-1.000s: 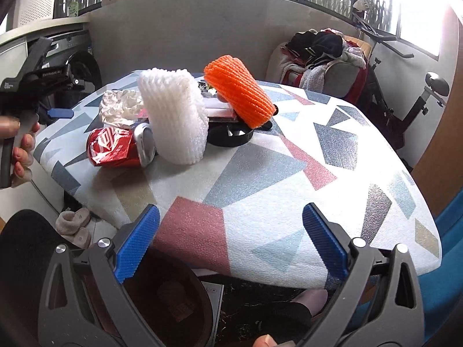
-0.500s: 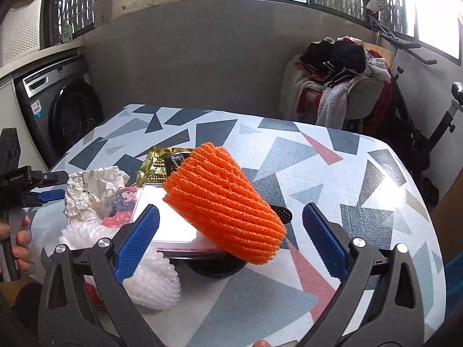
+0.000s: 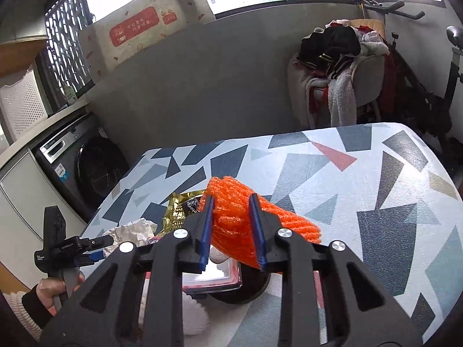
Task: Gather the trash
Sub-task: 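Grasp the orange foam net with the right gripper while the left reaches toward crumpled paper, then grasp the crumpled white paper with the left gripper while the right lifts the orange net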
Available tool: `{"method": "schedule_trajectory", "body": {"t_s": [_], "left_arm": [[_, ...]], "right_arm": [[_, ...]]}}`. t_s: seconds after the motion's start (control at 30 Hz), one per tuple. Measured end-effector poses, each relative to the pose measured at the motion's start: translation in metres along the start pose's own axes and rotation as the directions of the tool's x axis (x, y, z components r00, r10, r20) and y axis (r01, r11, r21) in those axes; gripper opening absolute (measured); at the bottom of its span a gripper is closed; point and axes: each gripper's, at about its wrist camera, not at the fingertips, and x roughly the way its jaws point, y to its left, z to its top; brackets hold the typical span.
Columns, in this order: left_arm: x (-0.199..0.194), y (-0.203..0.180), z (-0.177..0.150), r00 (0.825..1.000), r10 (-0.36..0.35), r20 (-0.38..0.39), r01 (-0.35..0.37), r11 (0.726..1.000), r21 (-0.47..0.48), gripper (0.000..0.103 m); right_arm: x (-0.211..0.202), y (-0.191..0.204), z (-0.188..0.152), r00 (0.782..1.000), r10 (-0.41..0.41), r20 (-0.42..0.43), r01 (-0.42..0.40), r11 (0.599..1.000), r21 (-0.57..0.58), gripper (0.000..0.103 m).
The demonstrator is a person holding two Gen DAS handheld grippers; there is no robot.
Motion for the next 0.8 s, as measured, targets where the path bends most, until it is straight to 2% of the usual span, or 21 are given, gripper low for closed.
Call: {"method": "schedule_trajectory", "body": {"t_s": [0.1, 0.17, 0.2, 0.23, 0.37, 0.57, 0.63, 0.8], "left_arm": [[0.006, -0.004, -0.001, 1.000, -0.016, -0.008, 0.016, 1.000, 0.000, 0.087], [0.008, -0.007, -0.001, 1.000, -0.011, -0.009, 0.011, 1.000, 0.006, 0.073], [0.009, -0.007, 0.000, 1.000, 0.004, -0.006, -0.004, 1.000, 0.010, 0.053], [0.009, -0.008, 0.000, 0.999, 0.032, -0.003, -0.032, 0.999, 0.022, 0.023], [-0.006, -0.015, 0.002, 0.990, 0.125, 0.065, -0.131, 0.987, 0.095, 0.020], [-0.063, -0.035, 0.016, 0.966, 0.186, 0.180, -0.220, 0.957, 0.190, 0.019], [-0.087, -0.042, 0.012, 0.964, 0.186, 0.191, -0.229, 0.945, 0.232, 0.019], [-0.128, -0.069, -0.026, 0.957, 0.199, 0.212, -0.268, 0.884, 0.382, 0.019]], "right_arm": [[-0.014, -0.002, -0.005, 0.998, -0.046, 0.033, 0.047, 0.999, -0.011, 0.022], [-0.023, -0.006, -0.009, 0.997, -0.062, 0.051, 0.062, 0.998, -0.002, 0.022], [-0.028, -0.007, -0.011, 0.996, -0.066, 0.061, 0.065, 0.998, 0.006, 0.021], [-0.032, -0.009, -0.013, 0.995, -0.070, 0.070, 0.069, 0.998, 0.013, 0.021], [-0.051, -0.010, -0.028, 0.994, -0.088, 0.070, 0.087, 0.996, 0.021, 0.021], [-0.086, -0.001, -0.045, 0.989, -0.121, 0.088, 0.121, 0.993, 0.009, 0.021], [-0.100, 0.005, -0.049, 0.988, -0.117, 0.104, 0.117, 0.993, 0.010, 0.021], [-0.128, 0.022, -0.070, 0.990, -0.082, 0.115, 0.081, 0.997, 0.016, 0.021]]}}
